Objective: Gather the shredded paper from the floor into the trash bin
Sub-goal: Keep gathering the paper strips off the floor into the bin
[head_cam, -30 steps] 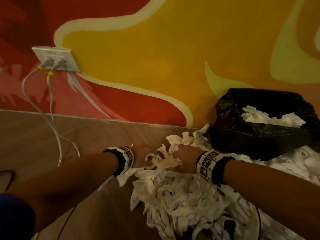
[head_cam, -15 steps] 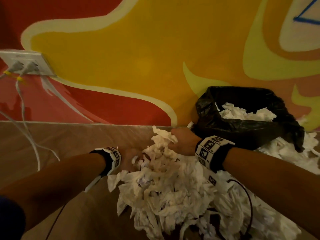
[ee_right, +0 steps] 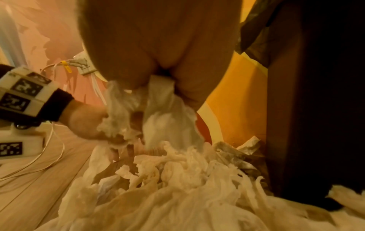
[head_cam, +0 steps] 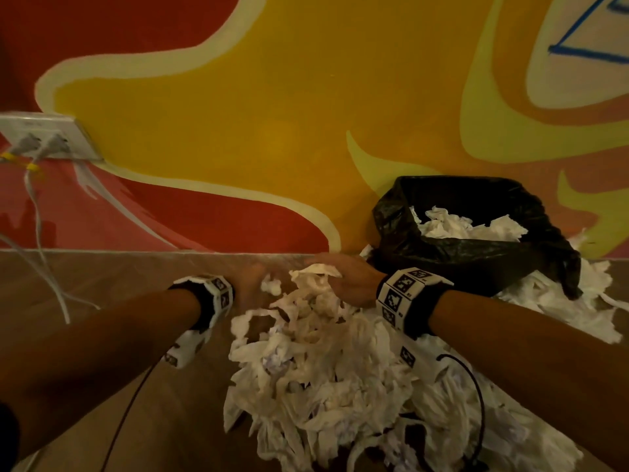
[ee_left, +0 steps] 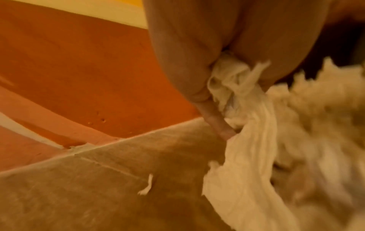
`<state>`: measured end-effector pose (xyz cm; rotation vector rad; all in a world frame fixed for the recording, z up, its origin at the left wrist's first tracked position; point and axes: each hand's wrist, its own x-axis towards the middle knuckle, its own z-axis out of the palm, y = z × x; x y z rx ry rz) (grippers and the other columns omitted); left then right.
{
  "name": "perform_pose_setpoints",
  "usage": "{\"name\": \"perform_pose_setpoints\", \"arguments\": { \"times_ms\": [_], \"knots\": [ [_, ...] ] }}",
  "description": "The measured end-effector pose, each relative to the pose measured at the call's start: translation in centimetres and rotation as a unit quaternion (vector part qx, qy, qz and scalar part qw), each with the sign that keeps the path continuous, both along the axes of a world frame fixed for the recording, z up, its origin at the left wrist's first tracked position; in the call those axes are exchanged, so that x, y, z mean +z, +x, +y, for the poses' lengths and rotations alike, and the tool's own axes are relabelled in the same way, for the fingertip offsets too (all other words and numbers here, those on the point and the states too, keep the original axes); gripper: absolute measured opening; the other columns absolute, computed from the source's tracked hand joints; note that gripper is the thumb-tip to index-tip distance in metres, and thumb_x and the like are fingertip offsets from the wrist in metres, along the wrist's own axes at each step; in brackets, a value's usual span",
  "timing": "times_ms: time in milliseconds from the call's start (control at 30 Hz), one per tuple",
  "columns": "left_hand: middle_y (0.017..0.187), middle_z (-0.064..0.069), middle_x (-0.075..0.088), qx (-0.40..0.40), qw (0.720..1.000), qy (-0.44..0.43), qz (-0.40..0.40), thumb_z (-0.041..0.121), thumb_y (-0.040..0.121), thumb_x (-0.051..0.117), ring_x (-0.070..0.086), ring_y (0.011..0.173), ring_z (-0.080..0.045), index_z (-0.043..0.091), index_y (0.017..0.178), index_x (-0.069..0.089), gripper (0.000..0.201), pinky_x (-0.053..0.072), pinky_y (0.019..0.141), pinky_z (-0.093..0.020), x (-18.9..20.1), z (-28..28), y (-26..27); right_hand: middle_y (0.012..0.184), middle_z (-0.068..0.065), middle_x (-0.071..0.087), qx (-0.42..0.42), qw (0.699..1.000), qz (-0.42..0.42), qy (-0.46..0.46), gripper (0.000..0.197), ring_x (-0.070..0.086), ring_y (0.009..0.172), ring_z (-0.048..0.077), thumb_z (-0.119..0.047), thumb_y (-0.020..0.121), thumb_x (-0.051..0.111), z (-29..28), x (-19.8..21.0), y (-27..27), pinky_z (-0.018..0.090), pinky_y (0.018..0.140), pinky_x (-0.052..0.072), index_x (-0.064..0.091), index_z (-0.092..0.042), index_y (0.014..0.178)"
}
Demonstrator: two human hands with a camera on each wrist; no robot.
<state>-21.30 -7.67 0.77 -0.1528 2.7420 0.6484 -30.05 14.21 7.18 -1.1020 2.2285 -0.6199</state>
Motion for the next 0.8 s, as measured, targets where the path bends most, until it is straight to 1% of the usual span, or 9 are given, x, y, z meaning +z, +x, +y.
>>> {"name": "perform_pose_setpoints", "arguments": {
  "times_ms": [100, 167, 267, 333, 400, 533, 667, 733, 800],
  "knots": [
    [0.09, 0.0, 0.068, 0.111, 0.982, 0.146, 0.046, 0.009, 0.091, 0.059, 0.062, 0.065, -0.011, 0.022, 0.102, 0.062, 0.017, 0.051, 0.051, -0.023, 2.1, 0.3, -1.5, 0.081, 0.016, 0.064, -0.012, 0.999, 0.026, 0.02, 0.018, 0.061, 0.079, 0.035, -0.004, 0.089, 0.049, -0.1, 0.5, -0.2, 0.032, 0.059, 0.043, 0.064, -0.011, 0.081],
    [0.066, -0.003, 0.065, 0.185, 0.958, 0.203, 0.082, 0.012, 0.093, 0.057, 0.052, 0.043, -0.009, 0.016, 0.083, 0.065, 0.014, 0.04, 0.039, -0.021, 3.7, 0.9, -2.5, 0.076, 0.018, 0.063, -0.019, 0.999, 0.031, 0.022, 0.019, 0.055, 0.071, 0.033, -0.01, 0.089, 0.051, -0.1, 0.9, -0.3, 0.033, 0.058, 0.039, 0.058, -0.006, 0.072],
    [0.055, -0.002, 0.055, 0.249, 0.918, 0.275, 0.14, 0.012, 0.089, 0.055, 0.039, 0.037, -0.008, 0.012, 0.06, 0.058, 0.029, 0.031, 0.04, -0.02, 5.9, 2.2, -3.6, 0.071, -0.002, 0.063, -0.051, 0.999, -0.013, 0.004, 0.03, 0.059, 0.072, 0.02, -0.04, 0.089, 0.054, 0.0, 1.1, -0.3, 0.031, 0.063, 0.044, 0.065, -0.018, 0.071],
    [0.052, -0.002, 0.05, 0.268, 0.886, 0.336, 0.174, 0.009, 0.084, 0.053, 0.033, 0.037, -0.01, 0.007, 0.058, 0.05, 0.026, 0.027, 0.044, -0.021, 7.2, 3.3, -4.1, 0.072, 0.003, 0.065, -0.068, 0.997, -0.025, 0.013, 0.049, 0.058, 0.07, 0.019, -0.057, 0.089, 0.047, -0.4, 1.2, -0.4, 0.033, 0.068, 0.046, 0.068, -0.016, 0.072],
    [0.052, -0.005, 0.047, 0.292, 0.859, 0.37, 0.202, 0.014, 0.081, 0.053, 0.027, 0.04, -0.015, 0.007, 0.059, 0.046, 0.025, 0.023, 0.047, -0.026, 8.4, 4.4, -4.6, 0.066, 0.009, 0.06, -0.078, 0.997, 0.0, 0.017, 0.057, 0.052, 0.062, 0.019, -0.054, 0.094, 0.042, -0.7, 1.3, -0.7, 0.032, 0.065, 0.041, 0.06, -0.011, 0.062],
    [0.049, 0.0, 0.036, 0.343, 0.831, 0.386, 0.207, 0.041, 0.095, 0.049, 0.022, 0.036, -0.013, 0.011, 0.078, 0.055, 0.036, 0.021, 0.044, -0.026, 9.9, 6.1, -5.9, 0.101, 0.005, 0.064, -0.11, 0.993, -0.027, -0.044, 0.018, 0.057, 0.089, 0.02, -0.035, 0.089, 0.06, -0.9, 1.5, -0.8, 0.031, 0.075, 0.045, 0.058, -0.017, 0.089],
    [0.039, 0.01, 0.029, 0.33, 0.826, 0.388, 0.241, 0.04, 0.099, 0.048, 0.024, 0.031, -0.007, 0.016, 0.069, 0.044, 0.039, 0.022, 0.037, -0.017, 10.7, 7.6, -6.6, 0.099, 0.012, 0.068, -0.103, 0.982, -0.122, -0.104, 0.023, 0.063, 0.092, 0.026, -0.025, 0.086, 0.061, -0.9, 2.5, -0.3, 0.046, 0.086, 0.051, 0.064, -0.007, 0.099],
    [0.043, 0.007, 0.04, 0.336, 0.818, 0.396, 0.248, 0.039, 0.098, 0.051, 0.034, 0.034, -0.007, 0.018, 0.067, 0.046, 0.038, 0.029, 0.038, -0.018, 11.0, 8.2, -6.7, 0.093, 0.007, 0.07, -0.085, 0.982, -0.121, -0.12, 0.025, 0.064, 0.086, 0.02, -0.032, 0.089, 0.06, -0.7, 3.0, -0.2, 0.037, 0.077, 0.05, 0.068, -0.009, 0.095],
    [0.06, 0.0, 0.06, 0.334, 0.801, 0.441, 0.229, 0.036, 0.097, 0.055, 0.054, 0.047, -0.014, 0.017, 0.081, 0.052, 0.025, 0.047, 0.046, -0.025, 11.3, 8.6, -6.6, 0.093, -0.001, 0.069, -0.094, 0.984, -0.068, -0.135, 0.022, 0.064, 0.089, 0.016, -0.034, 0.091, 0.06, -0.4, 3.3, -0.3, 0.032, 0.075, 0.049, 0.068, -0.014, 0.097]
  ]
}}
